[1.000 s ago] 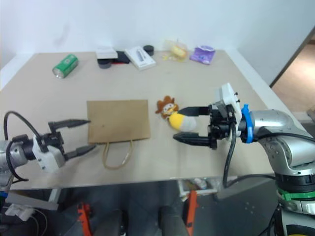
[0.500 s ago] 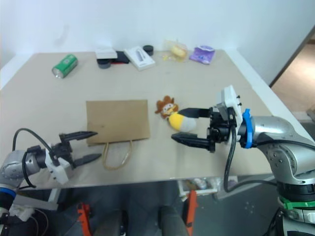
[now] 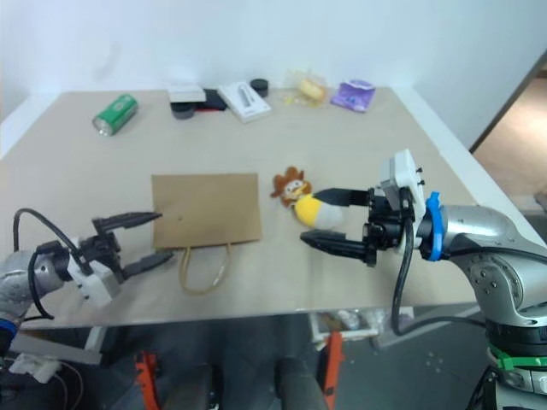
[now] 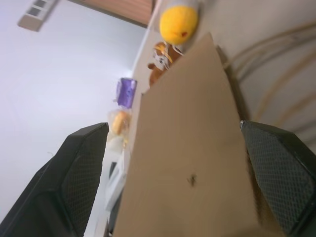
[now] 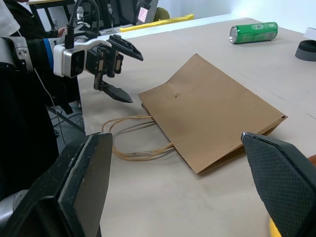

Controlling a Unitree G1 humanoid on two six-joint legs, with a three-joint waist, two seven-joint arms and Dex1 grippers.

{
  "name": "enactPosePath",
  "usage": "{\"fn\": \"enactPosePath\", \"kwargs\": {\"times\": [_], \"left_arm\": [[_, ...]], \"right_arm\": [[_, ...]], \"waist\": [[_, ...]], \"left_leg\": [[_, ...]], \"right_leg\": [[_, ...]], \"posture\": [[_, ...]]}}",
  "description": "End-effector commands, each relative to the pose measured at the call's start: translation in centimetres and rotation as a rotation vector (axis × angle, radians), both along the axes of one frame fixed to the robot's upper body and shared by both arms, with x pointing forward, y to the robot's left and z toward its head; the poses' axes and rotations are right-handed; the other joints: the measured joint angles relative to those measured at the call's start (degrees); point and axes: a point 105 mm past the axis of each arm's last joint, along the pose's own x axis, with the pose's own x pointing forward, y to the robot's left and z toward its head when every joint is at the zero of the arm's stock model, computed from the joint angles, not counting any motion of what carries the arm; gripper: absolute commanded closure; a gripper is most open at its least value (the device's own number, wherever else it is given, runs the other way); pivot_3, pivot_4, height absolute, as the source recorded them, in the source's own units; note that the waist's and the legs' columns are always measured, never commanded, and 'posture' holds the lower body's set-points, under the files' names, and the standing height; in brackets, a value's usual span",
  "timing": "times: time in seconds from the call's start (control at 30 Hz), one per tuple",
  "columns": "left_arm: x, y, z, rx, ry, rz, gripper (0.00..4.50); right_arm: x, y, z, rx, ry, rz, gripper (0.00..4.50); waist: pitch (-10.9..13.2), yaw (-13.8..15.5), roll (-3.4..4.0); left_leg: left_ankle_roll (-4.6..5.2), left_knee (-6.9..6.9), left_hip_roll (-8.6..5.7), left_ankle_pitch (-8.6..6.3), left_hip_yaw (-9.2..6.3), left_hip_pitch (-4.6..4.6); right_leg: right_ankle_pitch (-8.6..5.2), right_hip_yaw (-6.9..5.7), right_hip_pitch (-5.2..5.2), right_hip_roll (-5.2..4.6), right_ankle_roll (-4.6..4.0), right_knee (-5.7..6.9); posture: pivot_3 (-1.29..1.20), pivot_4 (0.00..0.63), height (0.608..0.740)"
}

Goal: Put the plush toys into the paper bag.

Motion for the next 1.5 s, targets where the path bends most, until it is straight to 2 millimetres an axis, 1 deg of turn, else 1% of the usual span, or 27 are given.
{"fn": "enactPosePath", "kwargs": {"times": [0.03, 0.5, 0.73, 0.9, 0.97, 1.0, 1.07, 1.13, 1.17, 1.2, 1.23, 1.27, 1.3, 1.37, 1.47, 1.5], "left_arm": [[-0.1, -0.1, 0.3, -0.011, -0.016, -0.007, 0.10], [0.1, -0.1, -1.0, 0.033, 0.011, -0.006, 0.10], [0.4, -2.1, -2.3, 0.054, 0.034, -0.058, 0.10], [0.6, -3.2, -2.6, 0.048, 0.040, -0.085, 0.10], [0.7, -3.3, -2.5, 0.037, 0.042, -0.087, 0.65], [0.7, -3.3, -2.5, 0.033, 0.045, -0.086, 0.85], [0.7, -3.3, -2.2, 0.023, 0.043, -0.086, 1.45], [0.7, -3.3, -1.7, 0.003, 0.038, -0.086, 2.39], [0.8, -3.4, -1.6, -0.003, 0.038, -0.085, 3.01], [0.8, -3.4, -1.4, -0.007, 0.039, -0.084, 3.40], [0.8, -3.4, -1.3, -0.009, 0.040, -0.083, 3.99], [0.7, -3.5, -1.2, -0.005, 0.040, -0.090, 4.30], [0.7, -3.8, -0.8, -0.013, 0.037, -0.095, 4.41], [0.7, -4.3, 0.2, -0.048, 0.035, -0.099, 4.41], [0.8, -5.3, 2.1, -0.154, 0.056, -0.088, 4.41], [0.9, -5.7, 2.8, -0.201, 0.072, -0.083, 4.47]], "right_arm": [[-0.5, -0.1, 1.2, -0.004, -0.051, 0.007, 0.00], [-0.4, 0.1, 1.5, 0.002, -0.060, 0.000, 0.00], [-0.8, 0.7, 2.3, 0.031, -0.073, 0.026, 0.00], [-1.3, 0.9, 2.9, 0.048, -0.075, 0.039, 0.00], [-1.5, 1.0, 3.0, 0.052, -0.074, 0.040, 0.00], [-1.5, 1.0, 3.0, 0.055, -0.074, 0.041, 0.00], [-1.6, 1.0, 3.1, 0.060, -0.073, 0.041, 0.00], [-1.6, 1.1, 3.1, 0.065, -0.072, 0.040, 0.00], [-1.6, 1.1, 3.1, 0.067, -0.072, 0.040, 0.00], [-1.6, 1.2, 3.1, 0.068, -0.071, 0.040, 0.00], [-1.5, 1.2, 3.1, 0.069, -0.070, 0.040, 0.00], [-1.5, 1.3, 3.0, 0.071, -0.068, 0.041, 0.00], [-1.5, 1.4, 2.8, 0.073, -0.064, 0.041, 0.00], [-1.3, 1.7, 2.2, 0.062, -0.054, 0.028, 0.00], [-0.5, 2.6, 0.0, 0.040, -0.027, -0.022, 0.00], [0.2, 2.9, -0.6, 0.053, -0.009, -0.061, 0.24]], "waist": [[0.0, -0.1, 0.00], [0.0, 0.0, 0.00], [0.0, 0.0, 0.00], [0.0, 0.0, -0.01], [0.0, 0.0, -0.01], [0.0, 0.0, -0.01], [0.0, 0.0, -0.01], [0.0, 0.0, -0.01], [0.0, 0.0, -0.01], [0.0, 0.0, -0.01], [0.0, 0.0, -0.01], [0.0, 0.0, -0.01], [0.0, 0.0, -0.01], [0.0, 0.0, -0.01], [-0.1, 0.0, -0.08], [-0.1, 0.0, -0.08]], "left_leg": [[0.00, 0.00, 0.02, 0.00, 0.00, 0.00], [0.00, 0.01, 0.01, 0.00, 0.00, 0.01], [0.00, 0.01, 0.00, 0.00, 0.01, 0.01], [0.00, 0.01, 0.00, 0.00, -0.01, 0.01], [0.00, 0.01, 0.01, 0.00, -0.01, 0.01], [0.00, 0.01, 0.00, 0.00, -0.01, 0.01], [0.00, 0.01, 0.00, 0.00, -0.02, 0.01], [0.00, 0.01, 0.01, 0.00, -0.02, 0.01], [0.01, 0.01, 0.00, 0.00, -0.01, 0.01], [0.00, 0.01, 0.00, 0.00, -0.02, 0.01], [0.01, 0.01, 0.00, 0.00, -0.02, 0.01], [0.01, 0.01, 0.00, 0.01, -0.02, 0.01], [0.01, 0.01, 0.00, 0.01, -0.02, 0.01], [0.01, 0.02, 0.00, 0.01, -0.02, 0.01], [0.01, 0.02, 0.00, 0.01, -0.04, 0.01], [0.01, 0.01, 0.01, 0.01, -0.08, 0.01]], "right_leg": [[0.00, 0.00, 0.00, 0.02, 0.00, 0.00], [0.00, 0.00, 0.00, 0.00, 0.00, 0.00], [0.01, 0.01, 0.01, 0.00, 0.01, 0.00], [0.05, 0.01, 0.02, 0.01, 0.08, 0.00], [0.07, 0.01, 0.02, 0.01, 0.12, 0.00], [0.08, 0.01, 0.02, 0.01, 0.14, 0.00], [0.08, 0.01, 0.02, 0.01, 0.14, 0.00], [0.08, 0.01, 0.02, 0.01, 0.14, 0.00], [0.08, 0.02, 0.02, 0.01, 0.13, 0.00], [0.08, 0.02, 0.03, 0.01, 0.13, 0.00], [0.08, 0.02, 0.03, 0.01, 0.12, 0.00], [0.08, 0.02, 0.03, 0.01, 0.12, 0.00], [0.08, 0.02, 0.04, 0.01, 0.12, 0.00], [0.07, 0.02, 0.04, 0.00, 0.12, 0.00], [0.08, 0.01, 0.06, 0.02, 0.14, 0.00], [0.08, 0.00, 0.06, 0.03, 0.14, 0.00]], "posture": [[0.00, 0.150, 0.740], [0.00, 0.150, 0.740], [0.00, 0.150, 0.740], [0.00, 0.150, 0.740], [0.00, 0.150, 0.740], [0.00, 0.150, 0.740], [0.00, 0.150, 0.740], [0.00, 0.150, 0.740], [0.00, 0.150, 0.740], [0.00, 0.150, 0.740], [0.00, 0.150, 0.740], [0.00, 0.150, 0.740], [0.00, 0.150, 0.740], [0.00, 0.150, 0.740], [0.00, 0.150, 0.740], [0.00, 0.150, 0.740]]}}
